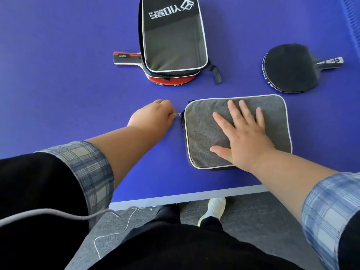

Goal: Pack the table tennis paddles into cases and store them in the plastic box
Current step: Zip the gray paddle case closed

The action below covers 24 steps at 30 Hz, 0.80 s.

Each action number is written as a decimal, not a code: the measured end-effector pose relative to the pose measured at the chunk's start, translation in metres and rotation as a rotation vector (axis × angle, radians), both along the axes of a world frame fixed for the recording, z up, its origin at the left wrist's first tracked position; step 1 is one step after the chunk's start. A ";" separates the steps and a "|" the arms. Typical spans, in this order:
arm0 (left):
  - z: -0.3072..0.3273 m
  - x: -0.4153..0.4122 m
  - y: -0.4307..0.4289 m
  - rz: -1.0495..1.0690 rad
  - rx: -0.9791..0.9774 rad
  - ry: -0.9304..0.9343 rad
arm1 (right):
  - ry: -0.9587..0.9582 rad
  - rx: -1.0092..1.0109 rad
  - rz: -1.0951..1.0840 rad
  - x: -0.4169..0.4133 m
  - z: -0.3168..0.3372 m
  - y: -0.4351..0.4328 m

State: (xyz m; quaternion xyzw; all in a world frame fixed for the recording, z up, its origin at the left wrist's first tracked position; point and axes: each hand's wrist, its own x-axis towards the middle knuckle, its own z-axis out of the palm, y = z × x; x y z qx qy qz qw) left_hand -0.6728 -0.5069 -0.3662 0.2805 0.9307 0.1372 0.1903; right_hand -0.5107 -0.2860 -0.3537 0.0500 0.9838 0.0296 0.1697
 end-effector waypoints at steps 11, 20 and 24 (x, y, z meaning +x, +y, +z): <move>-0.006 -0.044 0.044 -0.080 0.002 -0.087 | 0.023 -0.038 0.023 0.000 -0.003 0.001; 0.023 -0.047 0.058 -0.111 -0.023 -0.184 | -0.054 -0.161 -0.102 0.000 0.014 0.001; 0.037 -0.034 0.082 -0.216 0.024 -0.131 | 0.217 -0.314 -0.675 0.034 0.035 -0.016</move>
